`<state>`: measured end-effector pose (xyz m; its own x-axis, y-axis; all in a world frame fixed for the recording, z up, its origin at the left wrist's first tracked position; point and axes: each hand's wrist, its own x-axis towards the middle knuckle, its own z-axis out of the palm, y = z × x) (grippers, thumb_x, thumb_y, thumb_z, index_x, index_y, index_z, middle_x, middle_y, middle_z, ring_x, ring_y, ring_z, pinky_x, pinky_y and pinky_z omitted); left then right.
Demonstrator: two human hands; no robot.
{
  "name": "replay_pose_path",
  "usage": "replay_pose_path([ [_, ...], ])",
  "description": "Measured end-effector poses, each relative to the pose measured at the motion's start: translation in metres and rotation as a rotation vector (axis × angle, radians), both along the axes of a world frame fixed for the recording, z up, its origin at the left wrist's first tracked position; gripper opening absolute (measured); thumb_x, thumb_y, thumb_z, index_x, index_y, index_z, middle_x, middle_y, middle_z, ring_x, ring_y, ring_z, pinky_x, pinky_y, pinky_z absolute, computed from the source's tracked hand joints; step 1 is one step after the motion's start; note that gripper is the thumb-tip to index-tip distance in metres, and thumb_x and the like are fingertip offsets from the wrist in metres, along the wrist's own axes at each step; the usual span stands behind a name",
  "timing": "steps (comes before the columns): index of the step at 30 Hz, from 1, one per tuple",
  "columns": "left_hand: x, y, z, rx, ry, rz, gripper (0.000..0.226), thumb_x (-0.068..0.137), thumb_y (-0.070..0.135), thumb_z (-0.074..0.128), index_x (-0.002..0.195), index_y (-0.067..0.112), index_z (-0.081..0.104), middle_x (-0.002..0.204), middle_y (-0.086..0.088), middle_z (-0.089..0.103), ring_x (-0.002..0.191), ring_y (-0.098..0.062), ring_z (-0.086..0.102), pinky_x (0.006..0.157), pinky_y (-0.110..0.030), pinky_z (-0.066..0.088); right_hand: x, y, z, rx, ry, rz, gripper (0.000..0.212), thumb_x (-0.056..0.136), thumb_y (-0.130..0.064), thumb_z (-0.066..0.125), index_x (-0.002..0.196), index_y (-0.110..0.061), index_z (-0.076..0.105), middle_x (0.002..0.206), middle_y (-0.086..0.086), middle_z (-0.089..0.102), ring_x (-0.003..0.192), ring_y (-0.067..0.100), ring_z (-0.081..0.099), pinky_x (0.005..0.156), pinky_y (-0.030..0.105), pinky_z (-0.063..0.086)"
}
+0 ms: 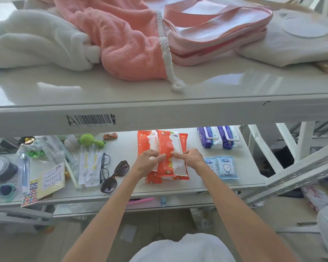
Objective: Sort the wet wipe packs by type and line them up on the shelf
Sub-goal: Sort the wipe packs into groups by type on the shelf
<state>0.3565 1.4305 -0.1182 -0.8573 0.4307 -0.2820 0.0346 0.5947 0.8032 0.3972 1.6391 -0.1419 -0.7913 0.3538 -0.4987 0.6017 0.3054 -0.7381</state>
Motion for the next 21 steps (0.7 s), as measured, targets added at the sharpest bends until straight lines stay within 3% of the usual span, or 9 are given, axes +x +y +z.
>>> replay_pose_path([
  [3,-0.012,-0.009,-0.016,-0.220,0.210,0.247,0.036,0.093,0.043,0.066,0.112,0.014,0.072,0.121,-0.010,0.060,0.114,-0.026,0.058,0.099,-0.039,0.046,0.003,0.000,-0.004,-0.002,0.001,-0.015,0.047,0.073,-0.049,0.087,0.062,-0.017,0.055,0.079,0.011,0.071,0.075,0.022,0.063,0.070,0.038,0.050],
  [6,-0.011,-0.005,-0.026,-0.228,0.098,0.380,0.060,0.087,0.043,0.074,0.133,0.013,0.048,0.130,-0.016,0.047,0.116,-0.033,0.055,0.100,-0.042,0.047,0.003,-0.001,-0.002,0.068,0.046,-0.083,0.033,0.083,-0.040,0.082,0.085,-0.013,0.064,0.097,0.007,0.070,0.091,0.022,0.064,0.079,0.036,0.051],
  [7,-0.011,-0.001,-0.026,-0.200,0.064,0.401,0.067,0.085,0.040,0.077,0.135,0.010,0.043,0.132,-0.018,0.047,0.118,-0.034,0.055,0.101,-0.043,0.047,0.003,-0.002,-0.003,0.088,0.045,-0.115,0.042,0.082,-0.044,0.082,0.100,-0.011,0.064,0.107,0.007,0.068,0.098,0.022,0.062,0.083,0.035,0.051],
  [9,-0.015,0.004,-0.028,-0.178,-0.014,0.465,0.083,0.079,0.037,0.084,0.138,0.004,0.037,0.135,-0.020,0.048,0.125,-0.036,0.052,0.104,-0.045,0.047,0.000,-0.005,-0.005,0.063,-0.008,-0.148,0.082,0.070,-0.065,0.083,0.123,-0.008,0.055,0.116,0.006,0.060,0.105,0.021,0.057,0.088,0.034,0.049],
  [11,-0.021,0.005,-0.035,-0.200,-0.114,0.473,0.089,0.070,0.045,0.089,0.136,0.006,0.044,0.132,-0.016,0.052,0.125,-0.035,0.054,0.104,-0.049,0.049,-0.001,-0.012,-0.007,-0.007,-0.075,-0.134,0.124,0.042,-0.089,0.077,0.130,-0.005,0.052,0.113,0.004,0.058,0.105,0.020,0.056,0.087,0.035,0.049],
  [12,-0.025,0.003,-0.044,-0.209,-0.155,0.460,0.087,0.063,0.051,0.090,0.129,0.012,0.050,0.127,-0.013,0.057,0.120,-0.033,0.058,0.101,-0.049,0.052,-0.001,-0.013,-0.011,-0.027,-0.088,-0.121,0.134,0.031,-0.094,0.074,0.129,-0.005,0.054,0.112,0.003,0.062,0.105,0.021,0.059,0.086,0.034,0.051],
  [15,-0.033,-0.002,-0.081,-0.200,-0.212,0.474,0.080,0.050,0.052,0.089,0.116,0.027,0.051,0.118,-0.007,0.060,0.113,-0.030,0.063,0.093,-0.050,0.058,-0.003,-0.008,-0.024,-0.109,-0.088,-0.142,0.121,0.030,-0.084,0.085,0.120,-0.006,0.063,0.110,0.005,0.072,0.104,0.025,0.069,0.089,0.038,0.059],
  [18,-0.008,0.003,-0.044,-0.201,-0.178,0.453,0.080,0.066,0.045,0.089,0.132,0.023,0.049,0.131,-0.013,0.047,0.124,-0.033,0.051,0.105,-0.049,0.049,-0.003,0.002,-0.036,-0.246,-0.083,-0.174,0.118,0.019,-0.073,0.095,0.115,-0.011,0.069,0.103,0.006,0.078,0.094,0.026,0.076,0.085,0.044,0.064],
  [21,-0.004,0.005,-0.035,-0.166,-0.232,0.490,0.086,0.070,0.041,0.090,0.137,0.020,0.040,0.136,-0.018,0.042,0.125,-0.036,0.048,0.105,-0.048,0.047,0.003,0.013,-0.033,-0.316,-0.002,-0.176,0.104,0.030,-0.060,0.101,0.116,-0.013,0.068,0.104,0.007,0.079,0.092,0.026,0.078,0.081,0.046,0.065],
])
